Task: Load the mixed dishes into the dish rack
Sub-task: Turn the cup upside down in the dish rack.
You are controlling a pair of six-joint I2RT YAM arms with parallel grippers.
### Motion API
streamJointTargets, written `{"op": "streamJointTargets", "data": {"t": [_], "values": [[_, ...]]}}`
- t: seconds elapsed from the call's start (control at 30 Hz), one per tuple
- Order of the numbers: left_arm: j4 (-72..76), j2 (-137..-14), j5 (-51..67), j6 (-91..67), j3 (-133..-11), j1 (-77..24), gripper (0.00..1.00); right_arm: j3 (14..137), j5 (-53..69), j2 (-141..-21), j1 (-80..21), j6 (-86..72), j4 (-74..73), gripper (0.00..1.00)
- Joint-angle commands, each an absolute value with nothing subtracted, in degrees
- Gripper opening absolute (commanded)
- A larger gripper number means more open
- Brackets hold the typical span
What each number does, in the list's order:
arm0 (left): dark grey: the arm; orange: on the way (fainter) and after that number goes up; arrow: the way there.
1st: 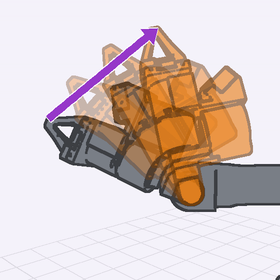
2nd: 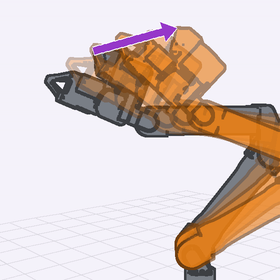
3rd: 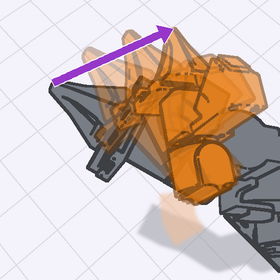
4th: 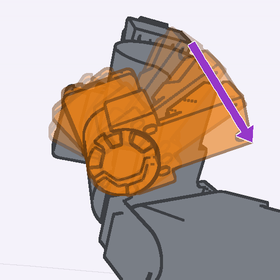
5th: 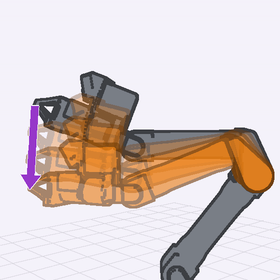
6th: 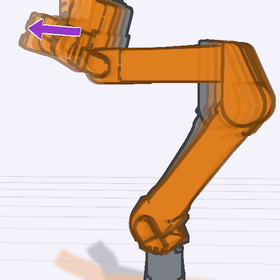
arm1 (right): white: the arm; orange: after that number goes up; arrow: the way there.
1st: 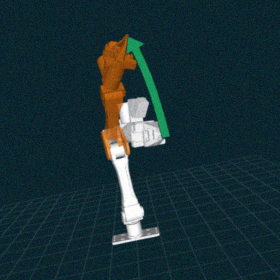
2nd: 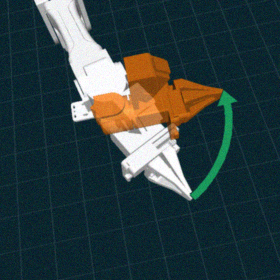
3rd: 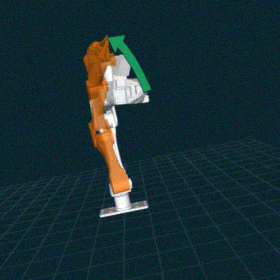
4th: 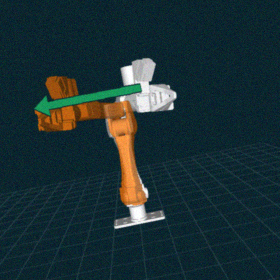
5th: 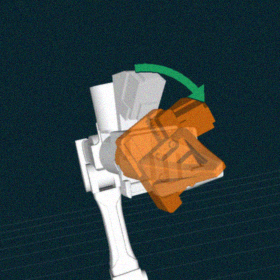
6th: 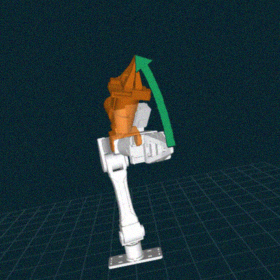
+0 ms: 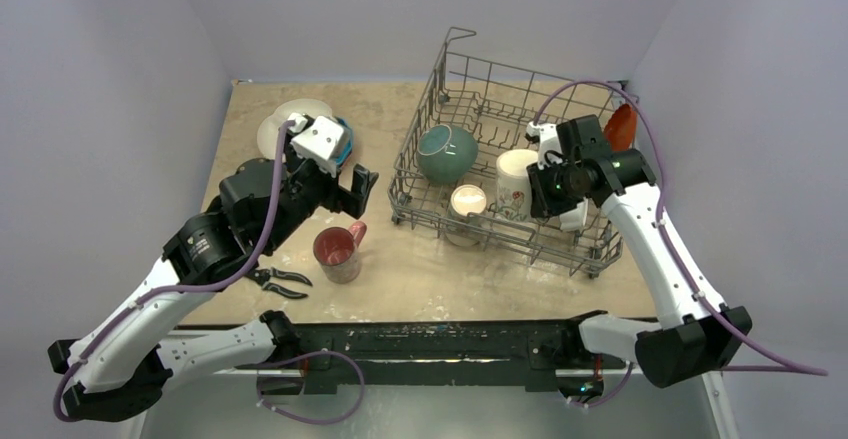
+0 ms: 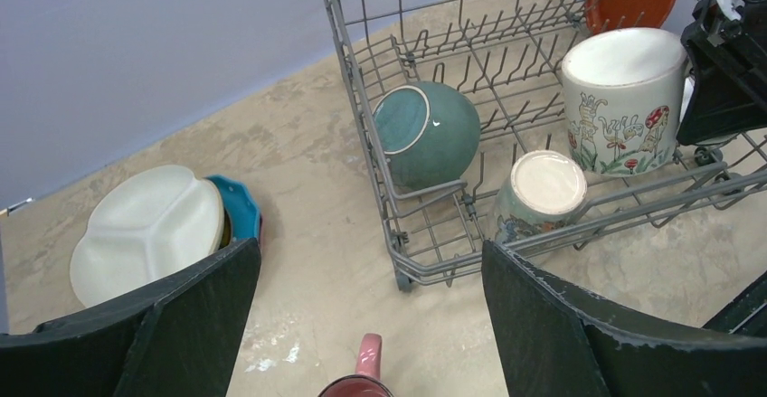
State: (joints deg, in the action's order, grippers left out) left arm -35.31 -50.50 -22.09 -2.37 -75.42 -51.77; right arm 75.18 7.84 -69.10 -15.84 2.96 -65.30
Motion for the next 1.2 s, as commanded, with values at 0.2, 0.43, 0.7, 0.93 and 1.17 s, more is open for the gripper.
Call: {"op": "streamJointTargets", "data": {"t": [0.2, 0.43, 0.7, 0.93, 1.17], "values": [[-35.9, -51.3, -21.7, -3.3, -78.5, -51.4, 0.93, 78.3, 11.4, -72.9, -15.8, 9.0, -63.6, 0.00], [-36.5, -53.1, -20.3, -2.6, -79.7, -51.4, 0.93, 79.3, 10.5, -76.9, -16.0, 9.0, -64.1, 0.00], [-37.1, -54.2, -19.1, -2.8, -80.1, -51.4, 0.93, 77.1, 8.6, -76.4, -16.3, 5.2, -59.0, 0.00], [-37.1, -54.7, -19.2, -1.8, -80.2, -51.4, 0.93, 76.7, 6.9, -78.1, -16.4, 6.1, -58.3, 0.00], [-37.2, -54.9, -20.0, -1.5, -80.2, -51.4, 0.93, 75.9, 6.2, -79.7, -16.6, 7.6, -57.6, 0.05]]}}
